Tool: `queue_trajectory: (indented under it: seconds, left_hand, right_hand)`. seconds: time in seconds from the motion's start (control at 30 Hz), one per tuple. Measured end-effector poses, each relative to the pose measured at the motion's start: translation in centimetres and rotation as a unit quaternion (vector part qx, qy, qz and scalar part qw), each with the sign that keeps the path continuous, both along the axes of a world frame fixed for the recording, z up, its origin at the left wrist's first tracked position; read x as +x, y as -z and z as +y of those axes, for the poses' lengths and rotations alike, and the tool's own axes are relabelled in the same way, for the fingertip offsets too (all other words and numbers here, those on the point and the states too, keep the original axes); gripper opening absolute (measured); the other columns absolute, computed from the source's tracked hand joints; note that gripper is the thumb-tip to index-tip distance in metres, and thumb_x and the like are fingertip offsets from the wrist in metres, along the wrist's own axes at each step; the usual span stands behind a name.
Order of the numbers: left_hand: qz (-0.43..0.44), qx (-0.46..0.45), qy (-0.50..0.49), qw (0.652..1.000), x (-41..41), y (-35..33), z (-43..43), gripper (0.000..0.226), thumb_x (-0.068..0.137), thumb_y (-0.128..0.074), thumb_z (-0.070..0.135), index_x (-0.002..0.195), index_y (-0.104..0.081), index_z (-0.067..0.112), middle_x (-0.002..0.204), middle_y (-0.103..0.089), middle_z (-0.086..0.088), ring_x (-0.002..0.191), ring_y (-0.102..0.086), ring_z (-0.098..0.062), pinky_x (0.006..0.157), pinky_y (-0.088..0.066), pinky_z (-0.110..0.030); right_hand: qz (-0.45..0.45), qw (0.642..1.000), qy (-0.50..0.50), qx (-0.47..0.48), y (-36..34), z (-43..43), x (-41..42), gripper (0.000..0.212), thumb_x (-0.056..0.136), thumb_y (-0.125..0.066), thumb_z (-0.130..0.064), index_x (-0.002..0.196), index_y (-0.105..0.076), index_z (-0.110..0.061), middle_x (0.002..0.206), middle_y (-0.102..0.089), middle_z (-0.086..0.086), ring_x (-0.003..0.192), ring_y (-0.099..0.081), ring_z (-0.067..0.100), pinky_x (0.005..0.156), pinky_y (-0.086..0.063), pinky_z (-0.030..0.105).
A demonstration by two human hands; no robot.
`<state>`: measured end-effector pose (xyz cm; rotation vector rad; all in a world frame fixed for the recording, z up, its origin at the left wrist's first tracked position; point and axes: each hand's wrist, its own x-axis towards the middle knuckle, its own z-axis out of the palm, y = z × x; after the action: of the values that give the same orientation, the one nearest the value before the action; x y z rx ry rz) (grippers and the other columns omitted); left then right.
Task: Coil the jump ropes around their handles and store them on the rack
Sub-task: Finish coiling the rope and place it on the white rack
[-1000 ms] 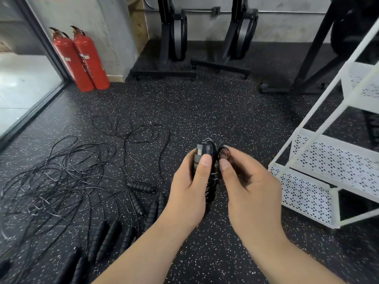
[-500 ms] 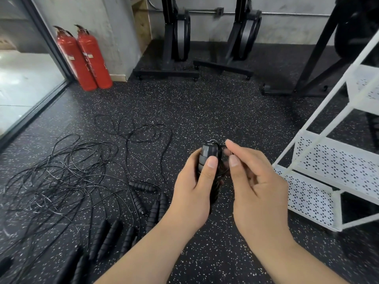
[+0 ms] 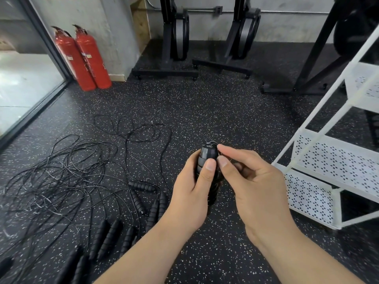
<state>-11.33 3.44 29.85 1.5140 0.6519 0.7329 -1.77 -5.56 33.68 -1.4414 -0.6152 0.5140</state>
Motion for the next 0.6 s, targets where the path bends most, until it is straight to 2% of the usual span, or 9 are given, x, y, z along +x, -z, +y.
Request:
queue_trajectory:
  seconds: [0.1, 0.2, 0.3, 0.47, 0.6]
  left_hand:
    - [-0.004, -0.004, -0.004, 1.0, 0.1, -0.1, -0.1, 0.05, 0.104, -0.049, 0.051, 0.145, -0.059, 0.024, 0.13, -0.074, 0.013, 0.124, -0.067, -0.003, 0.103, -0.052, -0.021]
    - [-0.008, -0.007, -0.008, 1.0, 0.2, -0.3, -0.1, 0.05, 0.103, -0.049, 0.051, 0.144, -0.06, 0.025, 0.129, -0.074, 0.014, 0.123, -0.067, -0.001, 0.101, -0.051, -0.018]
    - [-0.016, -0.012, -0.01, 1.0, 0.4, -0.6, -0.1, 0.052, 0.103, -0.048, 0.052, 0.144, -0.061, 0.023, 0.13, -0.074, 0.012, 0.124, -0.067, -0.003, 0.104, -0.052, -0.023]
    - [-0.028, -0.044, -0.005, 0.999, 0.5, -0.9, -0.2, 0.05, 0.103, -0.047, 0.053, 0.139, -0.063, 0.022, 0.127, -0.076, 0.007, 0.121, -0.07, -0.008, 0.104, -0.054, -0.03]
    - [-0.038, -0.05, -0.018, 0.998, 0.4, -1.0, 0.1, 0.049, 0.104, -0.046, 0.049, 0.137, -0.065, 0.019, 0.123, -0.077, 0.009, 0.116, -0.071, -0.005, 0.094, -0.053, -0.017]
  right_hand:
    - [0.02, 1.0, 0.006, -0.008, 0.0, -0.1, 0.1, 0.024, 0.094, -0.08, -0.017, 0.108, -0.084, -0.036, 0.111, -0.079, -0.012, 0.099, -0.073, 0.002, 0.092, -0.059, 0.026]
    - [0.033, 0.999, 0.016, 0.006, 0.2, -0.2, 0.0, 0.023, 0.094, -0.079, -0.015, 0.11, -0.084, -0.032, 0.109, -0.081, -0.013, 0.107, -0.075, 0.006, 0.097, -0.058, 0.031]
    - [0.028, 0.999, 0.032, 0.024, 0.3, -0.3, -0.4, 0.023, 0.094, -0.079, -0.014, 0.11, -0.084, -0.03, 0.108, -0.081, -0.009, 0.106, -0.076, 0.011, 0.096, -0.058, 0.033]
    - [0.023, 0.997, 0.048, 0.056, 0.4, -0.6, -1.0, 0.025, 0.093, -0.078, -0.012, 0.112, -0.083, -0.027, 0.108, -0.08, -0.002, 0.105, -0.075, 0.015, 0.093, -0.059, 0.024]
    - [-0.012, 0.998, 0.042, 0.055, 0.1, -0.7, -1.6, 0.025, 0.093, -0.078, -0.01, 0.112, -0.083, -0.025, 0.105, -0.078, -0.001, 0.101, -0.074, 0.013, 0.09, -0.058, 0.02]
